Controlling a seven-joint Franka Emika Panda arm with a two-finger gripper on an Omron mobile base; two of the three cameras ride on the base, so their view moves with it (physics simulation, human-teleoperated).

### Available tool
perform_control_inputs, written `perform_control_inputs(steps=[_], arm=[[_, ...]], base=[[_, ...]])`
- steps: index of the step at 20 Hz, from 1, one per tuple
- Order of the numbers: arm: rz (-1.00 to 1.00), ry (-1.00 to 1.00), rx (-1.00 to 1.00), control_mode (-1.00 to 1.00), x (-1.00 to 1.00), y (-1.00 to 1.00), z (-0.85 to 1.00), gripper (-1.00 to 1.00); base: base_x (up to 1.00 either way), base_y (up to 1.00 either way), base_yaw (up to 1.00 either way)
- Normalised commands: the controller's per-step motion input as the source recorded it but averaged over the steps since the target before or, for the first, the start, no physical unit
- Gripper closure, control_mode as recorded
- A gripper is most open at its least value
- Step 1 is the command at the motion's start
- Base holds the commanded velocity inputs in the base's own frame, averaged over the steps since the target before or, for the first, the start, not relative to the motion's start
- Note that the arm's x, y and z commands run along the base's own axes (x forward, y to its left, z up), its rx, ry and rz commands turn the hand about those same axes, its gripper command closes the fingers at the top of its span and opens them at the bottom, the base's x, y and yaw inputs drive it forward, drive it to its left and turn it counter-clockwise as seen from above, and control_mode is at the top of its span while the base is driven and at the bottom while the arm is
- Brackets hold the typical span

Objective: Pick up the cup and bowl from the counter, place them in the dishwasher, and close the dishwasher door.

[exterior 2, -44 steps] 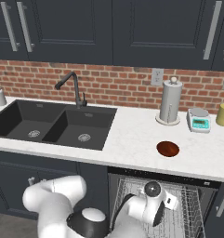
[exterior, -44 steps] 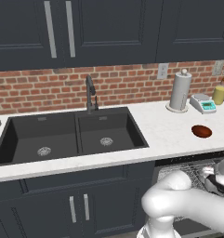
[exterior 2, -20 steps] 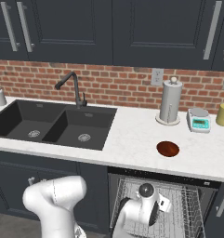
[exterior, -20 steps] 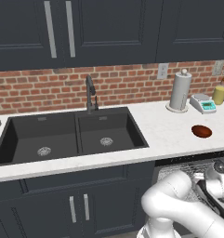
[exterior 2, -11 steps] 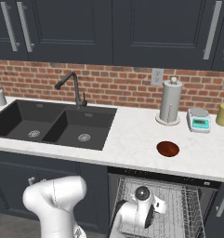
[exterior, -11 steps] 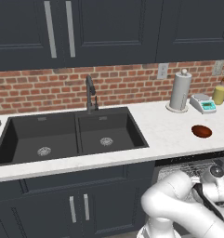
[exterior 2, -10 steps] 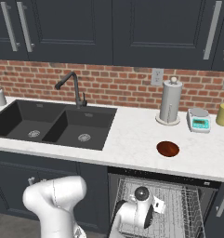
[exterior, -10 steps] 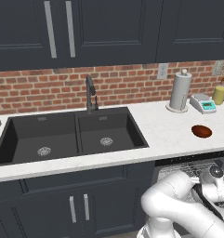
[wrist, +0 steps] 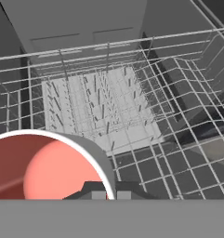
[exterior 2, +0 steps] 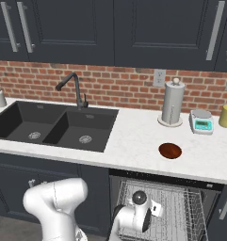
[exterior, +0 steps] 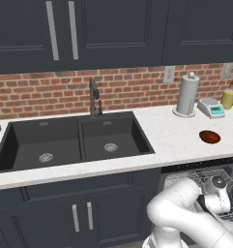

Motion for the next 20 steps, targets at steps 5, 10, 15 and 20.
perform_control_inputs(steps=[5, 10, 15, 20], arm=[[0.0, 0.02, 0.0, -1.0, 0.07, 0.08, -0.44, 1.0], [0.0, 0.0, 0.0, -1.0, 0.0, 0.04, -0.65, 1.0], [0.0, 0.01, 0.0, -1.0, 0.0, 0.0, -0.52, 1.0], [0.0, 0.0, 0.0, -1.0, 0.0, 0.0, -0.33, 1.0]], base=[[0.0, 0.0, 0.0], [0.0, 0.0, 0.0], [0.0, 0.0, 0.0], [0.0, 0.0, 0.0]])
